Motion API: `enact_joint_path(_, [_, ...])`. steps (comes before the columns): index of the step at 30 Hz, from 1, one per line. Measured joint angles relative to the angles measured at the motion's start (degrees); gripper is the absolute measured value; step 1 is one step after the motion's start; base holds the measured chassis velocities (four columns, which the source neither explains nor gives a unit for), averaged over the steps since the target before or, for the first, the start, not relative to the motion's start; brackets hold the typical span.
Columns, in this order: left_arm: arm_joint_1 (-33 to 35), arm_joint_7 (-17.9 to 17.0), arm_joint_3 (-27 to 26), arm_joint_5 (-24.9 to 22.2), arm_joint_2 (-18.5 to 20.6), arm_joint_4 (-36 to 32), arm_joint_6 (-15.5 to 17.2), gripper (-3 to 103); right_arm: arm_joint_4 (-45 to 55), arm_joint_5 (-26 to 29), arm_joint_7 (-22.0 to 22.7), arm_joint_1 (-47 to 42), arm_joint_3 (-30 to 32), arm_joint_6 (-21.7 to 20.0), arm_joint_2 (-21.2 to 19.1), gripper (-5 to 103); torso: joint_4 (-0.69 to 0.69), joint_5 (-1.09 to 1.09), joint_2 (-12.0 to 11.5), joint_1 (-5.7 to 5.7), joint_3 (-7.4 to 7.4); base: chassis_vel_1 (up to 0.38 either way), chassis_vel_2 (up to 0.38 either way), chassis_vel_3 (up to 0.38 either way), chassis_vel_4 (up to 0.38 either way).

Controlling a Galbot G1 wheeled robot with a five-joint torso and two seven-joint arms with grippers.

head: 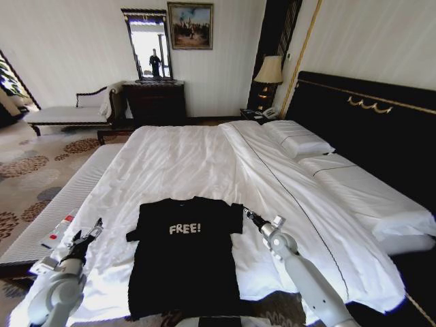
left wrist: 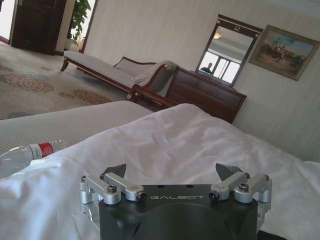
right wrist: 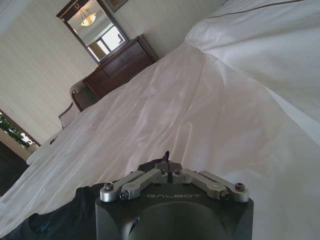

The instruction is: Fold the clothes on the bed.

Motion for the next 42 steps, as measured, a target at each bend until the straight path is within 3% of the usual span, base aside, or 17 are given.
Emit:
enact_joint_path(12, [0.9, 0.2, -0.4, -0.4, -0.2, -0.4, -0.6, 100, 5.8, 0.0, 4.3, -3.5, 1.1, -1.0, -2.7, 0, -0.01, 0.00, 0.0, 0.00, 0.00, 0.000, 0.000, 0.000, 0.000])
enact_joint_path(24, [2.0, 0.5, -0.7, -0.4, -0.8, -0.7, -1.1, 100, 9.1, -1.4, 8.3, -5.7, 0.5, -1.3, -2.4, -2, 0.01, 0.00, 0.0, 0.00, 0.00, 0.000, 0.000, 0.000, 0.000])
enact_joint_path(27, [2.3, 0.5, -1.4, -0.7, -0.5, -1.0, -1.2, 100, 12.2, -0.3, 11.4, -9.2, 1.2, -2.8, -2.9, 14, 0.01, 0.00, 0.0, 0.00, 0.00, 0.000, 0.000, 0.000, 0.000])
enact_joint_path(29, [2.5, 0.5, -1.6, -0.9, -0.3, -1.0, -1.2, 100, 13.8, 0.4, 11.8, -10.8, 1.4, -3.3, -3.0, 14, -0.01, 0.00, 0.0, 0.00, 0.00, 0.000, 0.000, 0.000, 0.000])
enact_joint_path(32, [2.7, 0.5, -1.7, -0.9, -0.2, -0.9, -1.3, 100, 16.1, 1.7, 13.0, -13.3, 1.4, -5.0, -3.1, 30, -0.01, 0.00, 0.0, -0.01, -0.01, 0.000, 0.000, 0.000, 0.000])
enact_joint_path(33, [2.7, 0.5, -1.7, -0.9, -0.2, -0.9, -1.3, 100, 16.4, 2.0, 13.6, -13.6, 1.1, -5.8, -3.1, 36, 0.00, -0.01, 0.0, -0.01, 0.00, 0.000, 0.000, 0.000, 0.000])
enact_joint_path(35, [2.7, 0.5, -1.7, -0.9, -0.2, -0.9, -1.3, 100, 16.5, 2.3, 14.1, -13.7, 0.8, -6.2, -3.1, 36, 0.00, 0.00, 0.0, -0.01, -0.01, 0.000, 0.000, 0.000, 0.000])
enact_joint_path(42, [2.6, 0.5, -1.4, -0.7, -0.3, -1.1, -1.3, 100, 13.9, 3.5, 15.1, -11.8, -1.4, -7.9, -3.7, 68, 0.00, 0.01, 0.0, 0.00, 0.00, 0.000, 0.000, 0.000, 0.000])
